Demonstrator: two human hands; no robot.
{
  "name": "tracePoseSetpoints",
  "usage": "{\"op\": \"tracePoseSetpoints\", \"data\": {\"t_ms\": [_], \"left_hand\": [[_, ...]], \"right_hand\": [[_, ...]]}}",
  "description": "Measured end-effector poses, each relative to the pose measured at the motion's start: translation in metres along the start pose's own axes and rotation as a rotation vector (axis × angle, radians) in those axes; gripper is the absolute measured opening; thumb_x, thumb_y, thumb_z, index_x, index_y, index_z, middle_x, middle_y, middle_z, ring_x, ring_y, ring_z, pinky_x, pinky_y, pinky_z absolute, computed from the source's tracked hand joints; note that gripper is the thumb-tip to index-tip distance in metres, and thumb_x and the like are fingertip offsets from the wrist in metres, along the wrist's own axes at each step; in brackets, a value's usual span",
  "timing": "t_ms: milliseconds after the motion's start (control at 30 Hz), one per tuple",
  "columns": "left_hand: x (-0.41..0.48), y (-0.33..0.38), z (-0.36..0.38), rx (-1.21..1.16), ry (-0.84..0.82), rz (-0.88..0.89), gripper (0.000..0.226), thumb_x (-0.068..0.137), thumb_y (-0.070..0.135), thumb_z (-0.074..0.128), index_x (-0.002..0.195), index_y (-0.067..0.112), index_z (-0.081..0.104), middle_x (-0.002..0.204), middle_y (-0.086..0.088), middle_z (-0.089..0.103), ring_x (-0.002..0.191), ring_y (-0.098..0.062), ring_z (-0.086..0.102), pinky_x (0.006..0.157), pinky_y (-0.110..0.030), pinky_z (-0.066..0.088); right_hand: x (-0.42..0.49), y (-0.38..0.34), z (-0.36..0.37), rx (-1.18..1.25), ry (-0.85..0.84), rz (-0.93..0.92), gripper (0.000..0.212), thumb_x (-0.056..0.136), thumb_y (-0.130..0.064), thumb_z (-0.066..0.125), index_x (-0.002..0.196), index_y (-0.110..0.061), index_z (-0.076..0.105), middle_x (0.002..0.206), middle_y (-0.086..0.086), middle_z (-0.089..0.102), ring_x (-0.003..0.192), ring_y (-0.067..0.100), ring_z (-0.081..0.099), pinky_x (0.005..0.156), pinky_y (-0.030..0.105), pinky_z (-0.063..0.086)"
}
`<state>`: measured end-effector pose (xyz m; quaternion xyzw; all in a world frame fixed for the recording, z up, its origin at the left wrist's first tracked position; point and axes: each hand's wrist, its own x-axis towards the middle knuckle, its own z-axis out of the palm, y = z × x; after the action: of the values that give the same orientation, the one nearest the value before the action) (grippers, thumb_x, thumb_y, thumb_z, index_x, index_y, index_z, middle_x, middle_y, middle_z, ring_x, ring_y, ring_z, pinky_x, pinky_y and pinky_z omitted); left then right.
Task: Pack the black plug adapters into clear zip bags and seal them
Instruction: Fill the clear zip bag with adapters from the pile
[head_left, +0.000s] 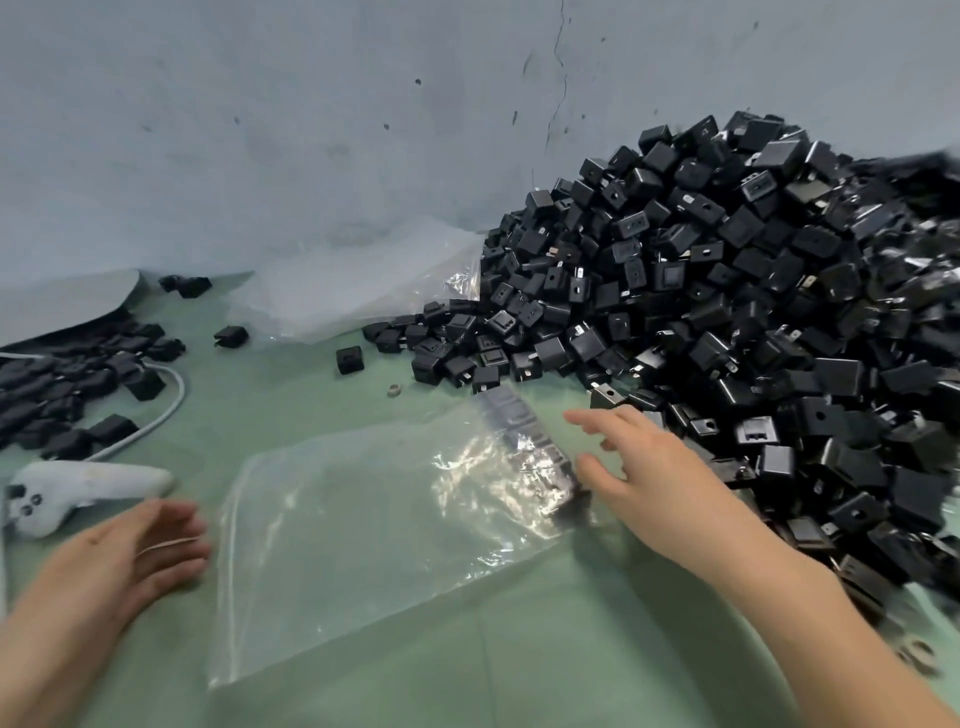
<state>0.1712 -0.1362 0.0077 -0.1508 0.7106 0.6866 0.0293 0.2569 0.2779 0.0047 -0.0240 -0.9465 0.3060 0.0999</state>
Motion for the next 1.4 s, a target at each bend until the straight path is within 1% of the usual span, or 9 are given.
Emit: {"op": "tracePoseSetpoints", "data": {"t_ms": [100, 200, 433, 633, 867, 1000, 1100, 1200, 1400], "left_hand": [[-0.003, 0.003, 0.002, -0.019, 0.027, 0.012, 0.031, 0.107, 0.016, 0.032, 0.09, 0.008, 0.056, 0.076, -0.013, 0.066, 0.045, -0.012, 0.066, 0.04, -0.021, 0.053], [0.004, 0.004, 0.005, 0.074, 0.067, -0.001, 0.025, 0.106, 0.017, 0.039, 0.095, 0.007, 0.059, 0.087, -0.015, 0.06, 0.06, -0.028, 0.063, 0.037, -0.021, 0.051], [0.011, -0.004, 0.009, 0.247, 0.065, 0.081, 0.02, 0.103, 0.014, 0.048, 0.095, 0.004, 0.063, 0.082, -0.016, 0.062, 0.063, -0.023, 0.053, 0.039, -0.025, 0.049], [0.01, -0.007, 0.006, 0.231, -0.007, 0.147, 0.021, 0.103, 0.006, 0.047, 0.094, 0.002, 0.065, 0.079, -0.015, 0.061, 0.064, -0.02, 0.049, 0.038, -0.021, 0.044], [0.018, -0.009, 0.001, 0.16, -0.054, 0.121, 0.019, 0.102, 0.007, 0.049, 0.093, 0.002, 0.065, 0.074, -0.011, 0.057, 0.056, -0.016, 0.045, 0.036, -0.022, 0.038], [0.022, -0.013, -0.002, 0.156, -0.085, 0.123, 0.019, 0.102, 0.009, 0.05, 0.094, 0.004, 0.066, 0.073, -0.007, 0.058, 0.051, -0.01, 0.048, 0.038, -0.022, 0.039], [0.023, -0.016, -0.003, 0.155, -0.099, 0.128, 0.018, 0.101, 0.009, 0.052, 0.093, 0.006, 0.068, 0.068, -0.001, 0.059, 0.048, -0.007, 0.048, 0.039, -0.023, 0.041], [0.025, -0.015, -0.002, 0.16, -0.105, 0.125, 0.018, 0.101, 0.011, 0.052, 0.094, 0.008, 0.068, 0.068, 0.0, 0.059, 0.049, -0.007, 0.049, 0.039, -0.023, 0.042], [0.024, -0.016, -0.004, 0.188, -0.101, 0.142, 0.018, 0.1, 0.012, 0.052, 0.092, 0.011, 0.069, 0.066, 0.003, 0.059, 0.05, -0.007, 0.049, 0.041, -0.023, 0.042]], "right_hand": [[0.012, -0.004, 0.0, -0.11, 0.202, 0.005, 0.042, 0.1, -0.025, 0.05, 0.142, -0.029, 0.051, 0.135, -0.007, 0.05, 0.118, 0.014, 0.047, 0.096, 0.031, 0.042], [0.028, -0.015, 0.002, -0.117, 0.255, -0.007, 0.044, 0.099, -0.023, 0.05, 0.143, -0.025, 0.05, 0.138, -0.003, 0.05, 0.122, 0.015, 0.044, 0.103, 0.034, 0.041], [0.135, -0.076, 0.042, -0.271, 0.049, -0.077, 0.056, 0.098, -0.039, 0.053, 0.151, -0.027, 0.037, 0.149, 0.005, 0.041, 0.134, 0.028, 0.04, 0.107, 0.044, 0.04], [0.196, -0.087, 0.087, -0.371, 0.042, 0.153, 0.066, 0.096, -0.06, 0.045, 0.152, -0.026, 0.035, 0.155, 0.012, 0.03, 0.139, 0.037, 0.03, 0.11, 0.051, 0.03], [0.196, -0.1, 0.121, -0.54, -0.044, -0.041, 0.072, 0.085, -0.071, 0.052, 0.144, -0.031, 0.043, 0.148, 0.009, 0.031, 0.128, 0.039, 0.037, 0.104, 0.05, 0.036], [0.204, -0.096, 0.113, -0.463, -0.1, 0.028, 0.072, 0.086, -0.07, 0.054, 0.147, -0.034, 0.039, 0.149, 0.009, 0.03, 0.132, 0.04, 0.034, 0.102, 0.051, 0.04], [0.209, -0.098, 0.116, -0.447, -0.092, 0.02, 0.061, 0.087, -0.063, 0.057, 0.138, -0.033, 0.045, 0.14, 0.008, 0.035, 0.126, 0.038, 0.039, 0.097, 0.048, 0.043], [0.208, -0.104, 0.124, -0.416, -0.016, -0.047, 0.041, 0.086, -0.053, 0.06, 0.118, -0.031, 0.049, 0.123, 0.004, 0.039, 0.11, 0.034, 0.047, 0.079, 0.04, 0.041], [0.209, -0.11, 0.135, -0.537, 0.018, -0.016, 0.049, 0.093, -0.059, 0.052, 0.134, -0.033, 0.05, 0.133, 0.008, 0.039, 0.111, 0.036, 0.051, 0.083, 0.044, 0.045]]}}
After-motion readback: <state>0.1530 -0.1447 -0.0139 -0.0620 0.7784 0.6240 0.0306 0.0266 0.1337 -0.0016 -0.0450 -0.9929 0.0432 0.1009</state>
